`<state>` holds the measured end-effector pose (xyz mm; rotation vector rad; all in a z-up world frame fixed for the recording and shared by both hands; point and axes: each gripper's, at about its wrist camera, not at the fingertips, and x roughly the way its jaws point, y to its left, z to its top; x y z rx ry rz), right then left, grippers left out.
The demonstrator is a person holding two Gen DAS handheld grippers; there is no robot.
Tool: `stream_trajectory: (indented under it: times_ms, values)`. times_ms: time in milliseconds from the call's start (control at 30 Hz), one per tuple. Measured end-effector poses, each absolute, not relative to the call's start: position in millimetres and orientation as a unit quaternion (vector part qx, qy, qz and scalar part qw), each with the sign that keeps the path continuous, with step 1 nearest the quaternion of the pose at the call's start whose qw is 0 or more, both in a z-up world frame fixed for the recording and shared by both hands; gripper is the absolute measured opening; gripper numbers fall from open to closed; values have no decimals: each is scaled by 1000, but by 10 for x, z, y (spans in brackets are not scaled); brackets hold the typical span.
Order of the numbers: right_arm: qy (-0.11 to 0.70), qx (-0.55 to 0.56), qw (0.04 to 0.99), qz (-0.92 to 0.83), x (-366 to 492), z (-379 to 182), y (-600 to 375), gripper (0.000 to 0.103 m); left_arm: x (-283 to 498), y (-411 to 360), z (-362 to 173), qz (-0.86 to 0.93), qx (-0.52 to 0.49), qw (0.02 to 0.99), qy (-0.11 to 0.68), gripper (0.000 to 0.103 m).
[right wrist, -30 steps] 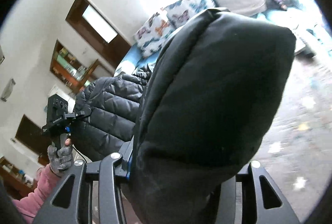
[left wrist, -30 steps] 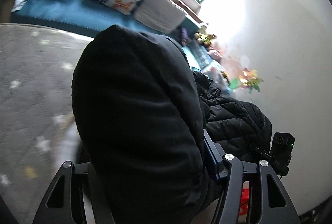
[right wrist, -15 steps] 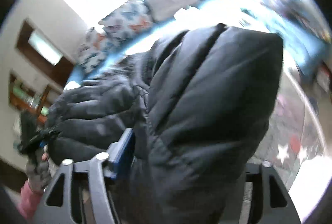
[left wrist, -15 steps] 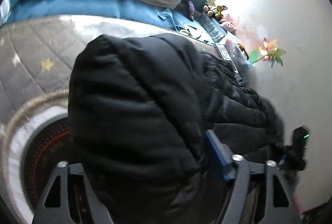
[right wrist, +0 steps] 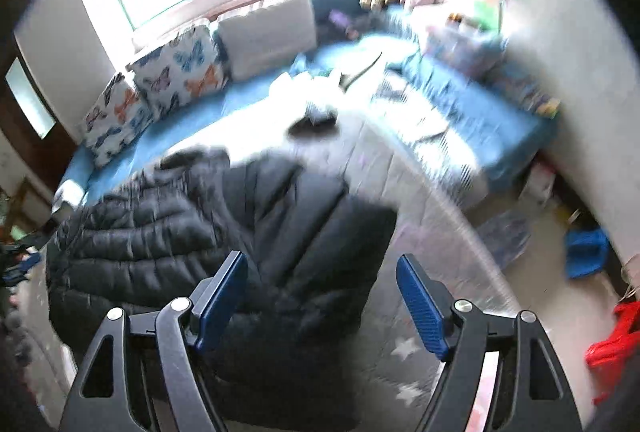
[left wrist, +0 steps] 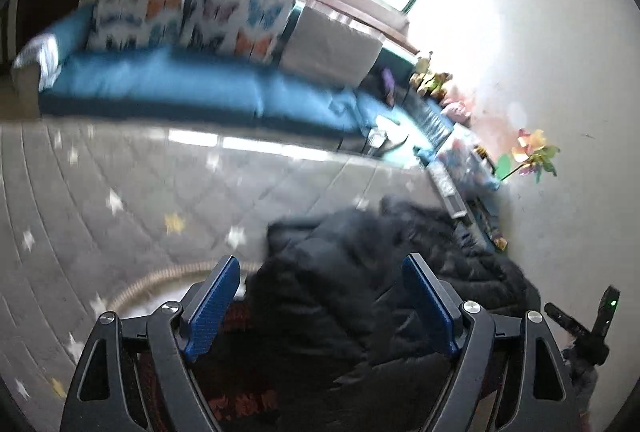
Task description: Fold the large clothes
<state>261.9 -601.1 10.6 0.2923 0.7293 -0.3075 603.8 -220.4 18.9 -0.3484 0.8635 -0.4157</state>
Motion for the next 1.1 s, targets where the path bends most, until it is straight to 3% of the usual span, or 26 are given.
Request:
stream_trajectory:
  times_ms: [167,333,400,700,1100]
  values:
    - [363,111,922,-73,3012,55,-5629,83,5957,-2720,494,-247,-126,877,393,87]
    - [377,97,921,-29,3473,-83,-5318,71,6062,-3385,318,-281,-84,857,424,65]
    - [390,92,916,-20,3654,-127,-5205,66,6149,-3582,147,-289,-71,847,442,60]
    - [450,85,887,-55,4162,-499,-5296,63,6613,-3830,-699,-252,-29,832,494,54]
    - [432,45,897,-76,4012,-361,-5126,62,6595,-3892,-872,-240,6,845,478,54]
